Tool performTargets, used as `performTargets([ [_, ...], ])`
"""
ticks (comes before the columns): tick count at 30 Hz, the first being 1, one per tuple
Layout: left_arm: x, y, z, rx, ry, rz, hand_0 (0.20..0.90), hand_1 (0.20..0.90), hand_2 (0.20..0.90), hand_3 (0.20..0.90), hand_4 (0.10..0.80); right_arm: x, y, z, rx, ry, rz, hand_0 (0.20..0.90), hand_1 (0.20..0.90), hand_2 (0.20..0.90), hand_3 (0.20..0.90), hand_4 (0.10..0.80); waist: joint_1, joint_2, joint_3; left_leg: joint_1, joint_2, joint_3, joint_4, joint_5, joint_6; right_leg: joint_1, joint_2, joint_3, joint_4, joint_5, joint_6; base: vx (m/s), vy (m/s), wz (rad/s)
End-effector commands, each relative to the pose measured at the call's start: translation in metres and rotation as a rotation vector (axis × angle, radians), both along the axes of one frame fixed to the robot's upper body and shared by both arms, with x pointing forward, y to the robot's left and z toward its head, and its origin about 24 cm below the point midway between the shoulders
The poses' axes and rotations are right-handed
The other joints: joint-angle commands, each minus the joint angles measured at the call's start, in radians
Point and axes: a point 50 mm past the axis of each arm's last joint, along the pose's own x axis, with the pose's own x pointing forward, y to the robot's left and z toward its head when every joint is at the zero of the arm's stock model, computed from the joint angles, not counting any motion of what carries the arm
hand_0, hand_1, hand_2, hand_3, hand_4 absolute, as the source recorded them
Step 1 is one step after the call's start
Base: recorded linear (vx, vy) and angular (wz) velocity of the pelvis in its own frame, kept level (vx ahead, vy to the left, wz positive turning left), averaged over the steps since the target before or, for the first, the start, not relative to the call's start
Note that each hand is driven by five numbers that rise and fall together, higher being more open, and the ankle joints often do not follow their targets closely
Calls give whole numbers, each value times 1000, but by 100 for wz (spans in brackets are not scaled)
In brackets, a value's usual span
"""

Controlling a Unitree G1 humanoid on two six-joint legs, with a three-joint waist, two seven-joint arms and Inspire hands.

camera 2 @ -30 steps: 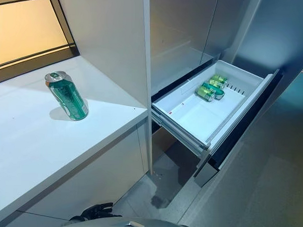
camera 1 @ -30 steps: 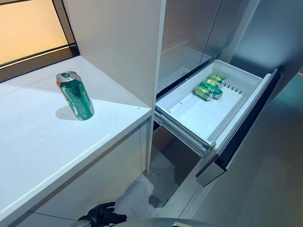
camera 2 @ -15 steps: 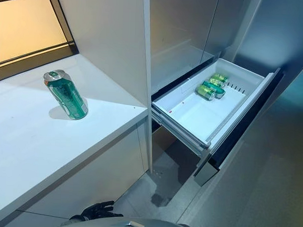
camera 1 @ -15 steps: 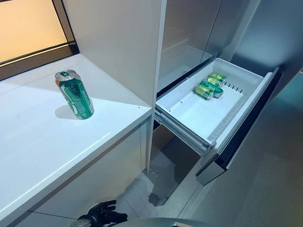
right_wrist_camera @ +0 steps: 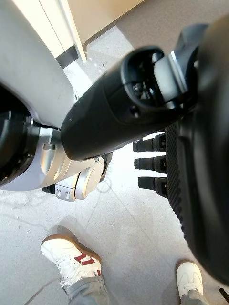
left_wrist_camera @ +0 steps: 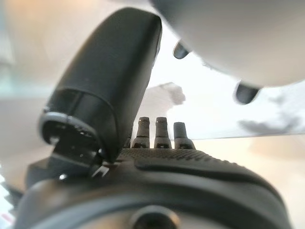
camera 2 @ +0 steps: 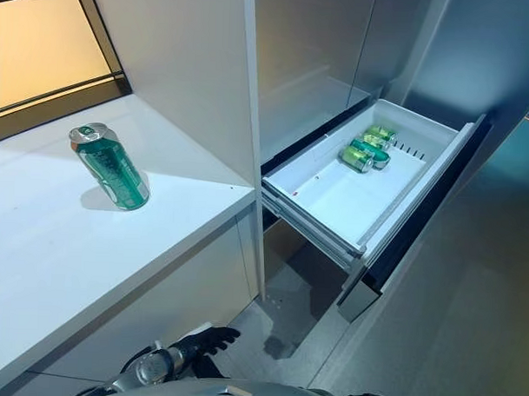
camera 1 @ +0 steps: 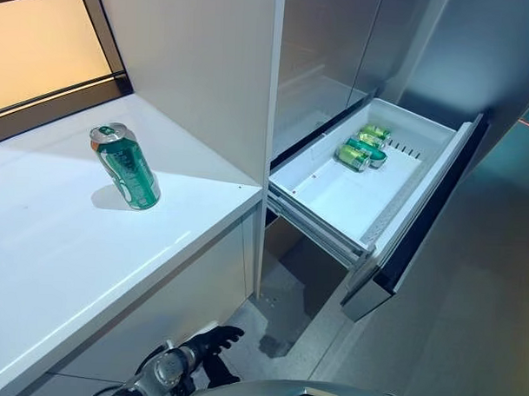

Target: Put drinks into fridge and close the fridge

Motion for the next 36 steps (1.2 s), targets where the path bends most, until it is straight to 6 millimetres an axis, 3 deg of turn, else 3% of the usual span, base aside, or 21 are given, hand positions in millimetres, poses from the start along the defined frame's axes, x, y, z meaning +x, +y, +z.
performTargets([
  [1,52,-29,35,-39,-247,-214,900,900,900,900,800,19,11,1,54,-21,90,900,900,900,900,800,-12,34,1,11,-40,-100,6,-138,34,-55,12,5,46,-17,68,-39,22,-7],
  [6,76,-46,65,-41,-425,-328,900,900,900,900,800,21,8,2,48,-35,100,900,900,900,900,800,-19,42,-1,2,-45,-106,6,-137,37,-59,11,3,42,-13,71,-32,22,-1],
  [11,78,-54,92,-166,-531,-366,900,900,900,900,800,21,11,1,48,-40,75,900,900,900,900,800,-4,47,1,-5,-50,-117,6,-135,38,-58,9,-7,36,-13,70,-12,4,0],
  [13,82,-57,113,-231,-576,-408,900,900,900,900,800,20,12,1,43,-45,55,900,900,900,900,800,5,50,4,-7,-53,-127,6,-133,39,-57,7,-14,36,-13,70,-17,10,3],
  [18,92,-69,188,-466,-639,-508,900,900,900,900,800,19,14,0,35,-59,19,900,900,900,900,800,22,53,6,-13,-57,-148,6,-130,44,-52,4,-26,30,-11,70,-22,5,10],
  [23,88,-75,235,-676,-655,-540,900,900,900,900,800,17,17,-1,33,-63,2,900,900,900,900,800,32,51,1,-16,-58,-158,6,-130,45,-49,4,-30,25,-7,68,-10,-5,8],
  [31,82,-70,290,-1061,-694,-504,900,900,900,900,800,13,18,-1,39,-70,-16,900,900,900,900,800,48,42,-6,-20,-61,-175,6,-129,47,-46,4,-30,18,-3,61,-6,-9,5],
  [36,87,-55,318,-1172,-868,-401,900,900,900,900,800,11,18,-2,46,-71,-26,900,900,900,900,800,56,36,-12,-20,-63,-185,6,-129,46,-43,5,-32,16,-3,54,1,-7,2],
])
